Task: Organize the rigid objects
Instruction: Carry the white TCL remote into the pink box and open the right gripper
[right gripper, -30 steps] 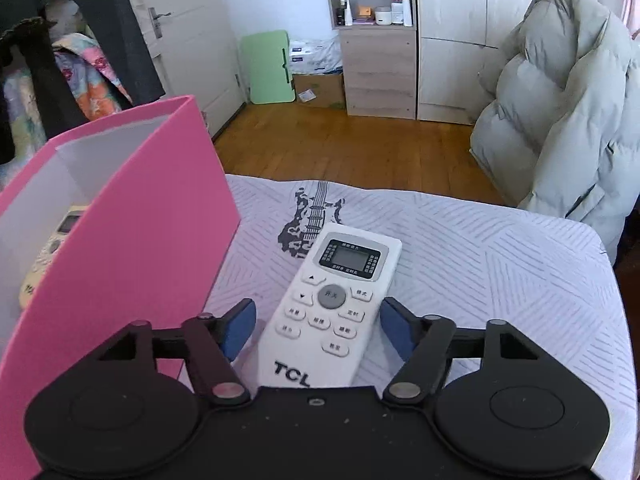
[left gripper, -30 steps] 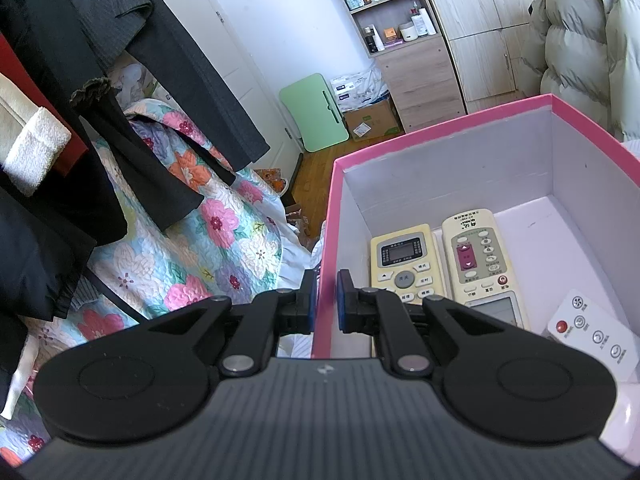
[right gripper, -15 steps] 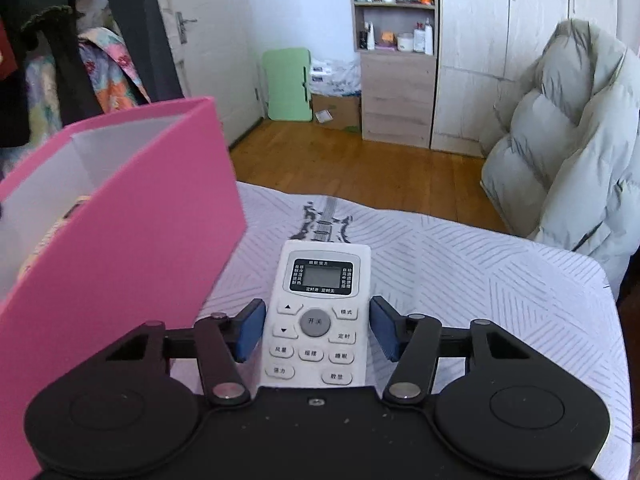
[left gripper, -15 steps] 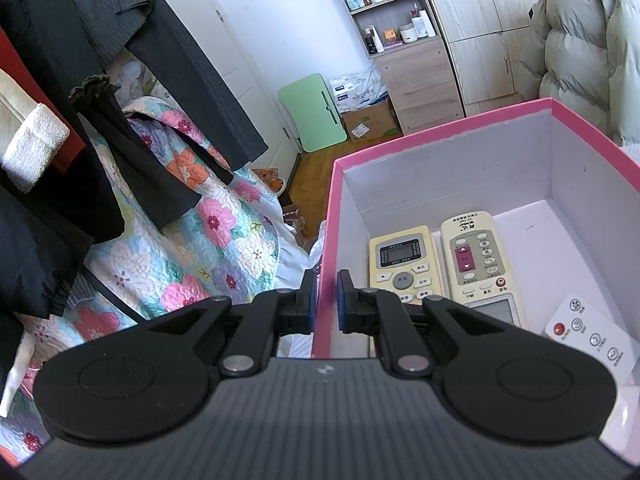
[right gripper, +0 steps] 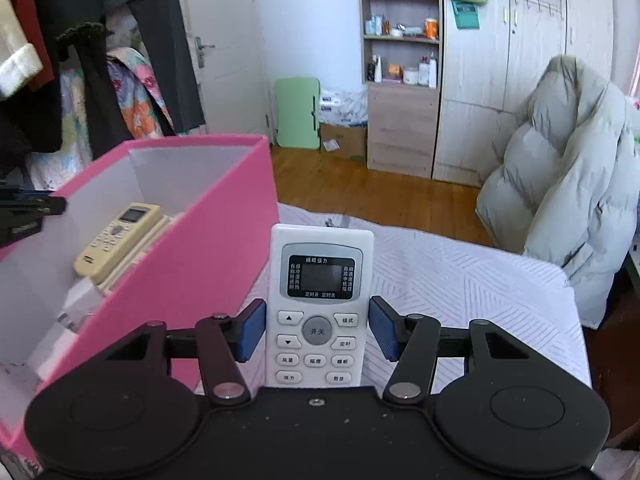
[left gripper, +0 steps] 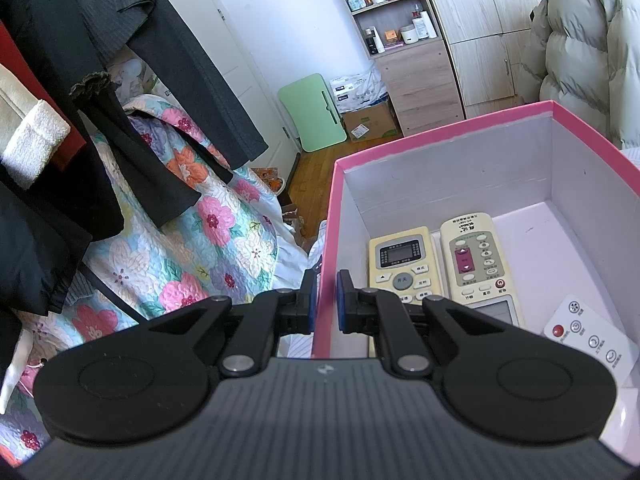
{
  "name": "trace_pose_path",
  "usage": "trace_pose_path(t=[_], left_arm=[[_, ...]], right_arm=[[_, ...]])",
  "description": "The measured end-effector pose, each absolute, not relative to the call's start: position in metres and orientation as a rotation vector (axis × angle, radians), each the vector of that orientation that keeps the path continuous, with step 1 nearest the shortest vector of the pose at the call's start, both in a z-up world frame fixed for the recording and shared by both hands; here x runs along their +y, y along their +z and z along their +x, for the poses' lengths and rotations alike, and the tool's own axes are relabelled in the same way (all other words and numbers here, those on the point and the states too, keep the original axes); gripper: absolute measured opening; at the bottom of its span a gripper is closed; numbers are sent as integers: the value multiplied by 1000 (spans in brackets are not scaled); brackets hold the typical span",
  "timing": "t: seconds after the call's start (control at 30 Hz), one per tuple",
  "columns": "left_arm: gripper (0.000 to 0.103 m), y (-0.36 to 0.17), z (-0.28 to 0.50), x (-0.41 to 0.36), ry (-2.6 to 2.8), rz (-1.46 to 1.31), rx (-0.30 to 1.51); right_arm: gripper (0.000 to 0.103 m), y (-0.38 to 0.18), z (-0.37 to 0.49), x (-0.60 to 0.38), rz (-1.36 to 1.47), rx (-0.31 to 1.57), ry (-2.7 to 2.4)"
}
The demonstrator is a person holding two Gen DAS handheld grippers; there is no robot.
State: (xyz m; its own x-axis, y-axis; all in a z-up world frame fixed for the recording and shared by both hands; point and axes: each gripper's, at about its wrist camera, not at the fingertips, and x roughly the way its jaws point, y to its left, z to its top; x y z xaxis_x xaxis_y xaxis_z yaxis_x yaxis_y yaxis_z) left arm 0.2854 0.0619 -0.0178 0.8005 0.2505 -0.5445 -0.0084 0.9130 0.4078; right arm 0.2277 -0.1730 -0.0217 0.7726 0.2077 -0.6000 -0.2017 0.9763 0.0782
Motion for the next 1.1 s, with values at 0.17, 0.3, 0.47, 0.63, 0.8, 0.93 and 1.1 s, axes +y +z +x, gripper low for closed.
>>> trace_pose_path(t=[0.17,0.3,0.47,0.63,0.8,0.93,1.1], left_arm=[[9,-18,285,62,143,404,631],[9,-18,285,62,143,404,631],[9,-17,285,63,143,400,631],[10,-17,285,64,140,393,632],[10,-17,285,64,140,388,633],[10,-16,285,65,137,375,632],[10,-16,286,66,137,371,633]], right_arm=[[61,-11,210,-171,6,610,241],[61,8,196,-171,10,558,257],[61,55,176,-164,3,442,324],[61,85,169,-143,-80,376,442],[61,79,180,-107,-252,394,499],[61,74,188,-93,-253,426,623],[61,64,199,-82,-267,487,683]])
